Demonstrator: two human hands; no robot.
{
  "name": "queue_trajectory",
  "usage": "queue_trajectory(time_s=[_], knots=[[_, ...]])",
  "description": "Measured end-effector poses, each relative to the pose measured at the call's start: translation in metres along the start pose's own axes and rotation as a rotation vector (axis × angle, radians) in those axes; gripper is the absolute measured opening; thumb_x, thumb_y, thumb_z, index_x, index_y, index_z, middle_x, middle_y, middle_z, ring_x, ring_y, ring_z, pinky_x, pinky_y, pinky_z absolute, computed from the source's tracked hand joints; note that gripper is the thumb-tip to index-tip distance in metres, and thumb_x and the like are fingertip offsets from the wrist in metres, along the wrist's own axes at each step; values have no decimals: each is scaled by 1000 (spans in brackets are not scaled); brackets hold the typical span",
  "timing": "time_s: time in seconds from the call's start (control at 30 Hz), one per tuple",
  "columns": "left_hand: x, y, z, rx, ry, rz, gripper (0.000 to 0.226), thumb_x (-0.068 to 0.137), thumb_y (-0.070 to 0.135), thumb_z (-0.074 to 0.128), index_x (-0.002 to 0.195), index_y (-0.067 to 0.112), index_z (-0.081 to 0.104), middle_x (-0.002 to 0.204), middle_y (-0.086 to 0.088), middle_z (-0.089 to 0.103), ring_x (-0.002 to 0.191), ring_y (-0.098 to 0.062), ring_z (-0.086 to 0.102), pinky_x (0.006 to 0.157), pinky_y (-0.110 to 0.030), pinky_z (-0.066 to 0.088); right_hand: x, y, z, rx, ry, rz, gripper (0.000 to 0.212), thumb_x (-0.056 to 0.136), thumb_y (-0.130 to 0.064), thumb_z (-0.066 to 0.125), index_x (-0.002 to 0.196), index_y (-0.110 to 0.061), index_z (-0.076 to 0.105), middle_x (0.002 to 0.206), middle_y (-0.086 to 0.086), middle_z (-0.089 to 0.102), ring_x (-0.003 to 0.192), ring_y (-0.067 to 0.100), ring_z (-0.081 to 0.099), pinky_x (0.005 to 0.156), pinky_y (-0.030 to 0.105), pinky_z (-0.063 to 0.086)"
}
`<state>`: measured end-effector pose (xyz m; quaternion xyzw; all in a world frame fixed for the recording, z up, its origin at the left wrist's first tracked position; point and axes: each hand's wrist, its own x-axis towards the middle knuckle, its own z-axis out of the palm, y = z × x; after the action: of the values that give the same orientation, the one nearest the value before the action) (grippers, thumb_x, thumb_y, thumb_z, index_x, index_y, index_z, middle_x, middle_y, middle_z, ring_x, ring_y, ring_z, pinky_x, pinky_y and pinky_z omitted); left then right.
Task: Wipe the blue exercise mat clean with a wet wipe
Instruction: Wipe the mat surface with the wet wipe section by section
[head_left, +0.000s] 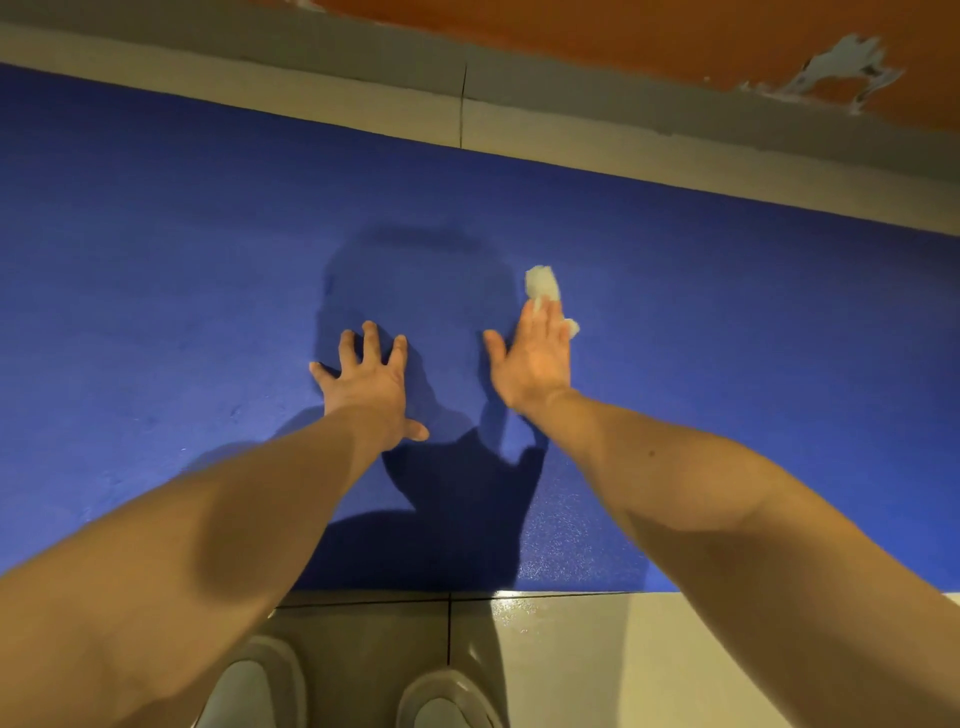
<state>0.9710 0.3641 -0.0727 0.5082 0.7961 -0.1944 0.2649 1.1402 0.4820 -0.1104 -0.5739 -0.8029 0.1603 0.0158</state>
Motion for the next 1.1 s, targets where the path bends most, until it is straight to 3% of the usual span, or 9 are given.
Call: queue_trajectory(time_s=[0.2, 0.3, 0.5, 0.63, 0.77, 0.83, 0.97, 1.03, 1.1], knots=[[2, 2, 0, -16, 0, -12, 132, 69, 71, 75, 158, 30, -14, 163, -8, -22, 151, -38, -13, 116, -68, 18, -10, -16, 10, -2, -75, -410, 79, 103, -48, 41, 163, -12, 5, 171, -3, -6, 157, 20, 3, 126, 46, 15], [2, 1, 0, -24, -1, -7, 133, 68, 71, 76, 158, 31, -13, 163, -8, -22, 151, -38, -13, 115, -68, 17, 22, 21, -6, 25, -14, -257, 74, 99, -46, 49, 161, -26, 15, 168, -8, 10, 142, 29, 32, 120, 42, 28], [3, -1, 2, -41, -3, -4, 134, 67, 71, 77, 157, 31, -14, 162, -8, -24, 150, -38, -15, 115, -69, 15, 38, 26, -16, -99, -137, 42, 75, 107, -51, 21, 162, -5, -1, 171, 7, -12, 157, 27, -10, 126, 50, 5], [1, -1, 2, -63, 0, 1, 133, 69, 70, 76, 157, 30, -14, 162, -8, -24, 151, -37, -16, 116, -69, 13, -20, -21, -1, 102, -57, -182, 72, 105, -37, 40, 161, -4, 11, 171, -1, -9, 157, 18, -9, 127, 45, 6], [-8, -4, 3, -59, 32, 28, 123, 77, 67, 71, 158, 27, -12, 164, -9, -20, 152, -36, -12, 121, -60, 11, -64, -37, 6, 110, -130, -284, 75, 104, -32, 42, 164, -14, 1, 169, -10, -16, 155, 9, -17, 127, 42, -2], [-14, -4, 5, -69, 63, 49, 111, 84, 60, 68, 160, 23, -5, 165, -11, -14, 152, -35, -5, 124, -53, 8, -71, -38, -3, 271, -191, -240, 73, 103, -24, 49, 164, -18, 10, 171, -7, 0, 157, 13, -2, 128, 44, 2], [-36, 1, 10, -284, 199, 75, 78, 93, 46, 62, 157, 20, 24, 163, -8, 15, 147, -34, 18, 121, -46, 20, -91, -36, -24, 565, -224, 41, 54, 102, -18, 57, 154, -20, 42, 153, 3, 50, 138, 24, 49, 113, 34, 42], [-49, 5, 14, -485, 216, 59, 63, 95, 41, 61, 150, 21, 38, 155, -4, 35, 141, -32, 29, 115, -45, 29, -103, -35, -31, 742, -181, 108, 44, 100, -10, 61, 143, -11, 56, 142, 4, 60, 131, 20, 56, 105, 22, 45], [-57, 6, 21, -710, 180, 6, 52, 95, 40, 61, 142, 21, 50, 141, -2, 54, 134, -31, 40, 110, -45, 37, -110, -32, -34, 906, -164, 161, 37, 98, -1, 60, 134, -5, 62, 133, 2, 65, 125, 19, 61, 97, 21, 53]])
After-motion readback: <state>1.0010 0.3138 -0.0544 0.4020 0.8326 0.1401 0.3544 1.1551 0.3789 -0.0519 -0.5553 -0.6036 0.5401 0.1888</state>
